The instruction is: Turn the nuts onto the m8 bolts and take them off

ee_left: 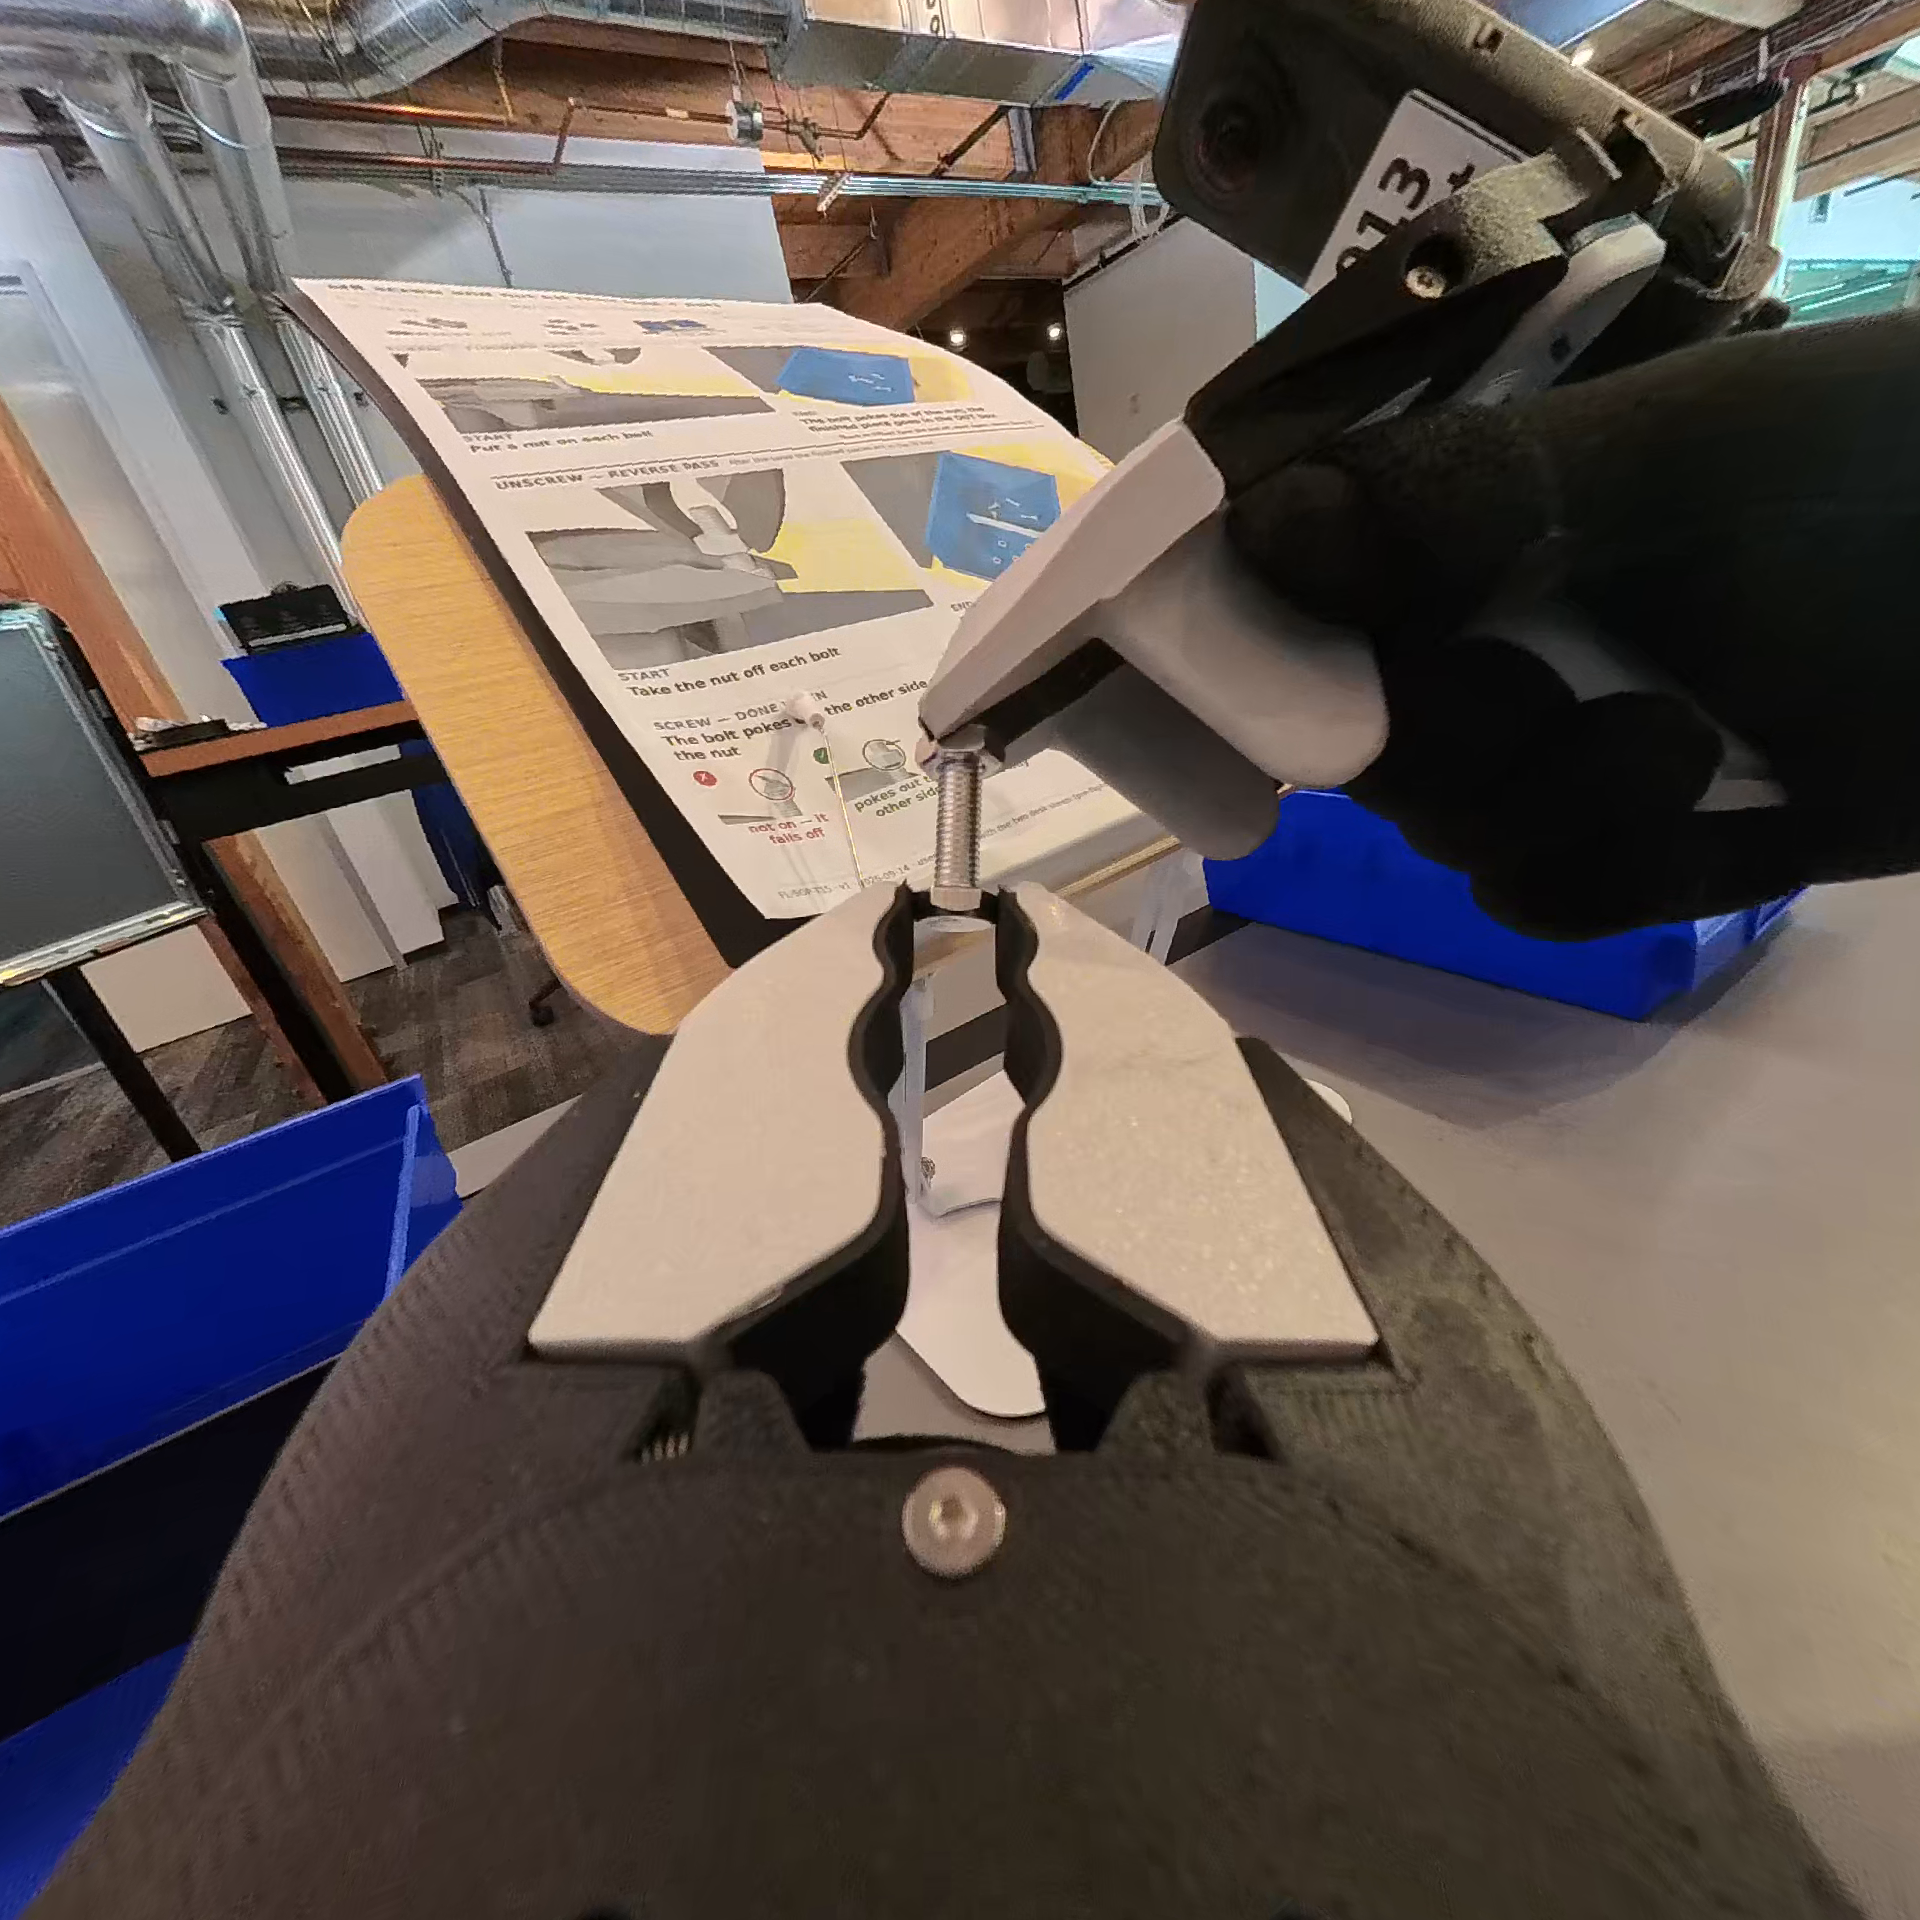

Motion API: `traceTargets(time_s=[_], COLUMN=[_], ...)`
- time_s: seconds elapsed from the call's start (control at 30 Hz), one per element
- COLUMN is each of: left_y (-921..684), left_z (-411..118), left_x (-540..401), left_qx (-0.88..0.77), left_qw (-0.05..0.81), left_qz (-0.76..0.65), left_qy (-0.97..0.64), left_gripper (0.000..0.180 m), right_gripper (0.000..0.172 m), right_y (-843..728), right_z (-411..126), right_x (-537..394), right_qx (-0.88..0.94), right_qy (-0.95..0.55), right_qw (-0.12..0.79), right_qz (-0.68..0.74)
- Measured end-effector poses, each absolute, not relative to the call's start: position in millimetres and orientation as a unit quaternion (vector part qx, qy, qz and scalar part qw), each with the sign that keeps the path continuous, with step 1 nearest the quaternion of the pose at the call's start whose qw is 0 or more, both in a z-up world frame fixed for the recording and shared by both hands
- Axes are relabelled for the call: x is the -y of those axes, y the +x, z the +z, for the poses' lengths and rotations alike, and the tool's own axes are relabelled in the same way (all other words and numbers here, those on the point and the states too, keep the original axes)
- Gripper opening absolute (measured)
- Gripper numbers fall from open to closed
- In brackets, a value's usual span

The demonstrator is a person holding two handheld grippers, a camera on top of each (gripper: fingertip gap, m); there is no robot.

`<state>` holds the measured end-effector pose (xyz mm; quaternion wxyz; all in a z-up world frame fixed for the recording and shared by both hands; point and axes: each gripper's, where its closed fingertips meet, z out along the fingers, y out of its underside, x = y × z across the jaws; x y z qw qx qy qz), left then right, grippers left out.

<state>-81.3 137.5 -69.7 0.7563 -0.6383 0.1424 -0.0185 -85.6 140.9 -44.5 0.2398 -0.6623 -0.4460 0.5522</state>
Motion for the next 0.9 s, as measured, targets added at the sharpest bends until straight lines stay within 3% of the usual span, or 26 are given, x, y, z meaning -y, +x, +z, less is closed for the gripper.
traceTargets(time_s=[0.9], left_y=[-79.6], left_z=[-66.2], left_x=[-136.1], left_qx=[-0.139], left_qw=[0.761], left_qz=[-0.062], left_qy=[-0.631], left_gripper=[0.015], right_gripper=[0.013], right_y=[-85.4], right_z=[-39.1], right_x=[-136.8], right_qx=[0.469], right_qy=[-0.648], right_qw=[0.253], right_qz=[0.544])
